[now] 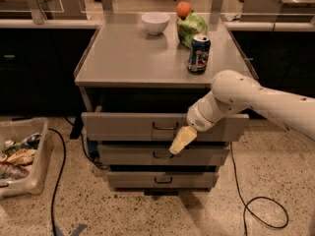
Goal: Open top drawer
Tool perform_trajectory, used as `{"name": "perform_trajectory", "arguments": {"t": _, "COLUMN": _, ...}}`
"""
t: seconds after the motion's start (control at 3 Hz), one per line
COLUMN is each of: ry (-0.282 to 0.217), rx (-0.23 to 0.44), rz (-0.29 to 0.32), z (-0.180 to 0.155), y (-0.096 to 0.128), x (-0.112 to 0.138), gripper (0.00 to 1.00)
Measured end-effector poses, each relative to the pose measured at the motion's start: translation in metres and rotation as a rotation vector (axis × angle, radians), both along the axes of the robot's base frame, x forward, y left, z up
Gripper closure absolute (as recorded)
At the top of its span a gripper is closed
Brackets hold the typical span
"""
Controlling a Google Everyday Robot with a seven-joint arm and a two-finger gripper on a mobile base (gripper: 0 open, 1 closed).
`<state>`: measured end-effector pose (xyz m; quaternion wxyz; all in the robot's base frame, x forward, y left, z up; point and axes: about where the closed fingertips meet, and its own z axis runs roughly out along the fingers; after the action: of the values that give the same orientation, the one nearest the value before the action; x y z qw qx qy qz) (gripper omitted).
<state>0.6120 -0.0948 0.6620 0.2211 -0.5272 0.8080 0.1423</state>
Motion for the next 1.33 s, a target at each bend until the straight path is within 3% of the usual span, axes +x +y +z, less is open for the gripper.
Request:
{"name": "perform_trajectory", "arguments": {"t": 0.33, "ry": 0.033, "rx": 0.051, "rz": 0.021, "z": 0.002, "y": 0.004, "x": -0.011, "gripper": 0.0}}
{"name": "perform_trajectory", "arguments": {"t": 1.33, "ry": 0.053, "rx": 0.034, "rz": 0.077, "z": 0.002, "y": 0.01, "x": -0.026, "gripper": 0.0}}
